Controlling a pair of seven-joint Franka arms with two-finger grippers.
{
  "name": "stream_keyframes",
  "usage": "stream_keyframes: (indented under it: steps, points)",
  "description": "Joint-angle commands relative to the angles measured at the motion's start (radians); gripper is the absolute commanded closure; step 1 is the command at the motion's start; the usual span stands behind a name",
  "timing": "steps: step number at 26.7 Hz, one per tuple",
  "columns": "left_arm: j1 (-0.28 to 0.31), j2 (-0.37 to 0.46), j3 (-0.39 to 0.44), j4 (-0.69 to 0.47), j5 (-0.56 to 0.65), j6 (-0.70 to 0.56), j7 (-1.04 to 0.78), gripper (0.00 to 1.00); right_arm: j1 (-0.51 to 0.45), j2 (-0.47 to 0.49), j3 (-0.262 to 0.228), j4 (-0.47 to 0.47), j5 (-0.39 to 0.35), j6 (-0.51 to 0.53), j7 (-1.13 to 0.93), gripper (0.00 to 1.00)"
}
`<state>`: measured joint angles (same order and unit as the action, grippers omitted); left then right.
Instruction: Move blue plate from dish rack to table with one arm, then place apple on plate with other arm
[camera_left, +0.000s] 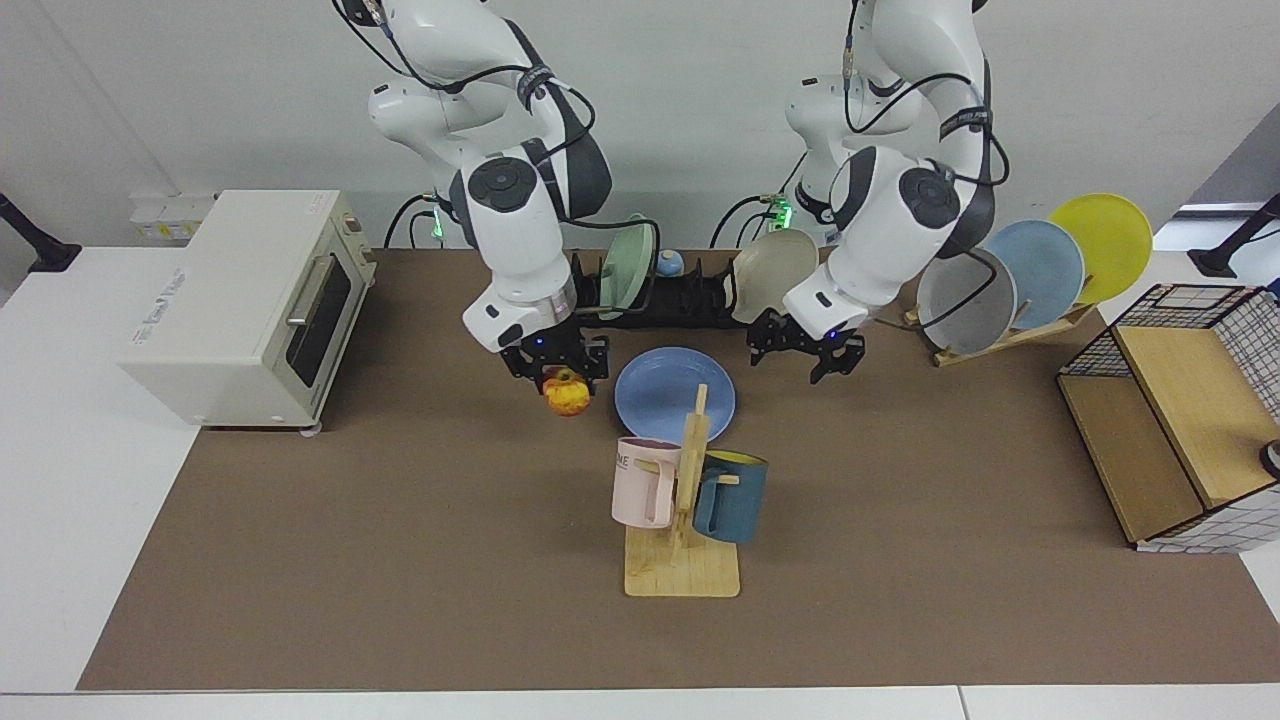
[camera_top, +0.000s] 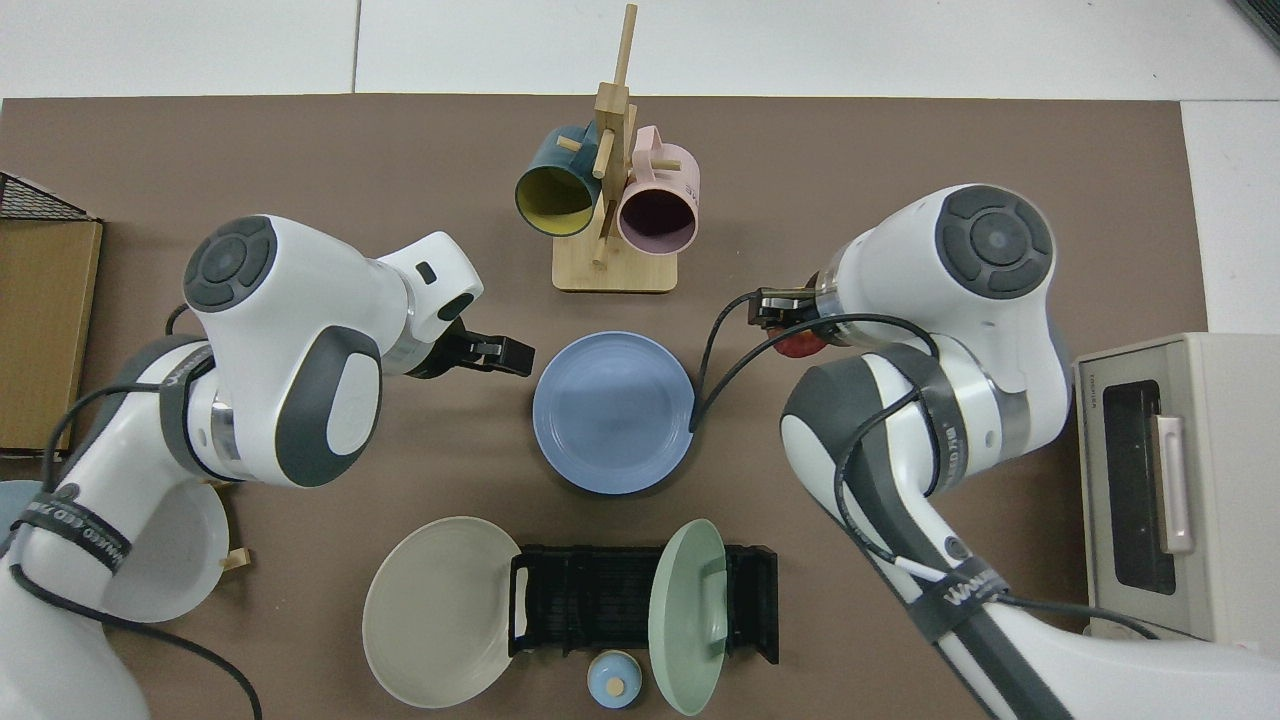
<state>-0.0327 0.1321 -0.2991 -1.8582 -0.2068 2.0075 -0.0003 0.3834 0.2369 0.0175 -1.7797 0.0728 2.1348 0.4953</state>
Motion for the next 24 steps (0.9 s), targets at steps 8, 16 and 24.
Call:
stream_keyframes:
  steps: [8, 16, 24]
  points:
    - [-0.003, -0.235, 0.009, -0.012, 0.107, -0.259, -0.036, 0.00, 0.189, 0.084, -0.007, -0.017, 0.007, 0.187, 0.238, 1.00]
    - [0.008, -0.232, 0.011, 0.129, 0.159, -0.383, -0.030, 0.00, 0.223, 0.143, -0.005, -0.023, -0.001, 0.267, 0.273, 1.00]
    - [0.030, -0.160, 0.012, 0.255, 0.155, -0.432, -0.026, 0.00, 0.232, 0.153, -0.005, -0.063, -0.004, 0.303, 0.266, 1.00]
